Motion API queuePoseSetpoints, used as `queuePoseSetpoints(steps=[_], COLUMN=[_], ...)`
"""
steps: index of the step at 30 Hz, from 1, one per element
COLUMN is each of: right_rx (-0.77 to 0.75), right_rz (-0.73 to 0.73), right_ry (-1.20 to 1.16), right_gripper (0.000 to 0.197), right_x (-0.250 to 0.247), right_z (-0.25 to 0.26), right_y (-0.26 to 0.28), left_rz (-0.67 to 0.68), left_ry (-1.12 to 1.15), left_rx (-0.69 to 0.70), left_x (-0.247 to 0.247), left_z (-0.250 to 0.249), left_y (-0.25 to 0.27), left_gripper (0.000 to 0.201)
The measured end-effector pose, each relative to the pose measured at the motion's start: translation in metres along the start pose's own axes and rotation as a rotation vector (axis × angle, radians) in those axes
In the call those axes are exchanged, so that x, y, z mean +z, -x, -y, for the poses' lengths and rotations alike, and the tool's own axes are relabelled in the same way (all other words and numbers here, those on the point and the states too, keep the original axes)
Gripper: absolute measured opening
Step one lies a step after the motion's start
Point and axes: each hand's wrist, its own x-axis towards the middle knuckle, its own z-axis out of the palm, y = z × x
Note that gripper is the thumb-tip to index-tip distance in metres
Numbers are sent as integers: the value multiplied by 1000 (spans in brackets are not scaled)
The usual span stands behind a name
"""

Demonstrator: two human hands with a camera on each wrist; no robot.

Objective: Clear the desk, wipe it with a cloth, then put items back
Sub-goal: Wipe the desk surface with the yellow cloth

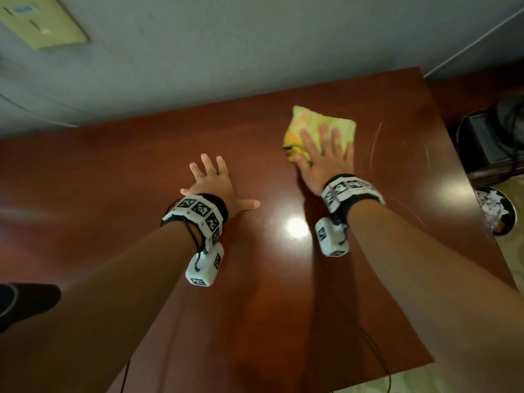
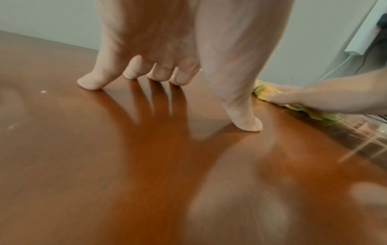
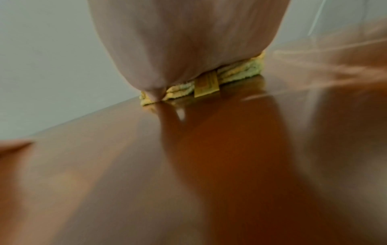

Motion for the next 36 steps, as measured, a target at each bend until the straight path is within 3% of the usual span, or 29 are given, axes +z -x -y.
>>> queuePoseSetpoints(steps=[3, 7, 12, 15, 19, 23, 26, 28, 32, 36], right_rx=[116, 199, -83, -130, -148, 32, 231, 308, 376, 93], right_rz=[14, -42, -47, -72, -93, -92, -71, -51, -98, -85], right_ry=[-7, -82, -20, -18, -2, -61, -90, -87, -170, -115], right_gripper=[62, 62, 61, 61, 59, 59, 60, 60, 63, 63], right_x=[-5, 8, 31, 36, 27, 10, -9, -13, -8, 5], right_z=[-29, 6, 72, 77, 49, -20, -87, -104, -68, -3], right_y=[3, 14, 40, 43, 33, 12, 0, -1, -6, 0], left_rz=[-2, -5, -26, -79, -131, 20, 41, 44, 52, 57], left_ry=[1, 12, 25, -6, 20, 0, -51, -54, -59, -50], left_rx=[8, 8, -10, 33, 223, 177, 151, 148, 142, 148], left_x=[0, 0, -1, -3, -3, 5, 8, 7, 7, 8], left_z=[0, -1, -2, -7, -43, -83, -94, -95, -97, -96], left_y=[-1, 0, 2, 4, 11, 16, 18, 19, 17, 15], left_gripper=[140, 140, 136, 126, 97, 113, 120, 121, 123, 122])
